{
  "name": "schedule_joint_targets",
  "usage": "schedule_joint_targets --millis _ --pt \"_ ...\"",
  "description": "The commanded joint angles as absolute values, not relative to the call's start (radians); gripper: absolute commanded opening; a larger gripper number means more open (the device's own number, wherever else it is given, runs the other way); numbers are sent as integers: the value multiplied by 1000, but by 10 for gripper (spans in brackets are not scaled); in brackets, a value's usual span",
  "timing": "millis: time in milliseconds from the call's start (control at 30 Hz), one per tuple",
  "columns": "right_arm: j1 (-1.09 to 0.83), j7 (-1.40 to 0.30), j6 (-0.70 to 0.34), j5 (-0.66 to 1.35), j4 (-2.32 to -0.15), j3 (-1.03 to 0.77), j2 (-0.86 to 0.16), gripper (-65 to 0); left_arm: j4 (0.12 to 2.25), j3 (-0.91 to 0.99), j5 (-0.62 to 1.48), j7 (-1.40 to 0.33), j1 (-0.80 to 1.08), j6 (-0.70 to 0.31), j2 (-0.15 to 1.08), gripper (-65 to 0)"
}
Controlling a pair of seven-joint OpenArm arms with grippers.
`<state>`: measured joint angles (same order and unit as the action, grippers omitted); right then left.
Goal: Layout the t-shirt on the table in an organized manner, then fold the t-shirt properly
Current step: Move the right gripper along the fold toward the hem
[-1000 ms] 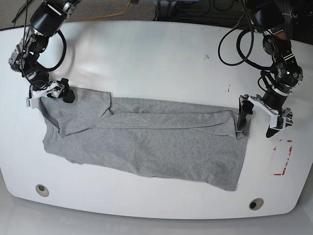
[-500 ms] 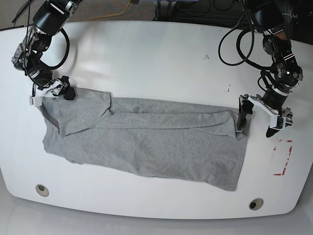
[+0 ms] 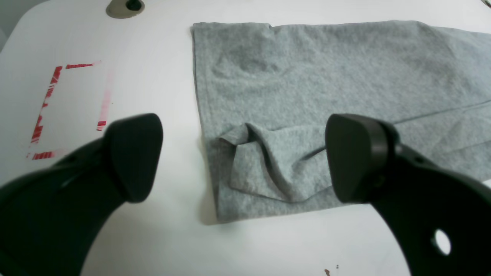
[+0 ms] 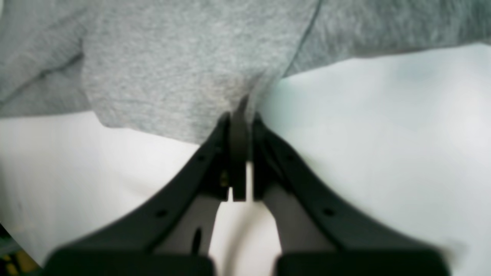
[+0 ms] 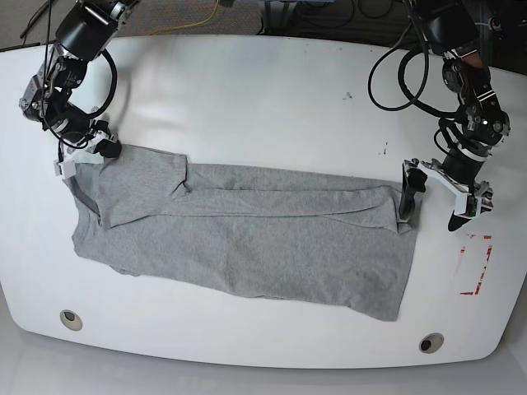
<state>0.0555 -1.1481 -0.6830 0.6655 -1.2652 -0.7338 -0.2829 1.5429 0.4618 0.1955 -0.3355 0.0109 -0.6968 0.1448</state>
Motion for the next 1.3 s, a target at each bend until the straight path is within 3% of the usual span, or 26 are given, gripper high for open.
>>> schedule_joint_targets --millis 0,567,833,1267 --pt "79 -1150 -688 691 -1346 -740 -303 -650 1560 463 214 -306 -5 -698 159 0" --pt "199 -1181 -627 800 -1388 -664 -302 -650 1558 463 213 -306 -5 -698 160 0" --pt "298 -1181 -621 796 -1382 -593 -237 -650 1558 463 213 -306 -5 -698 160 0" --pt "452 -1104 -621 791 -1162 -542 -176 -650 1558 463 213 -308 -5 -698 159 0"
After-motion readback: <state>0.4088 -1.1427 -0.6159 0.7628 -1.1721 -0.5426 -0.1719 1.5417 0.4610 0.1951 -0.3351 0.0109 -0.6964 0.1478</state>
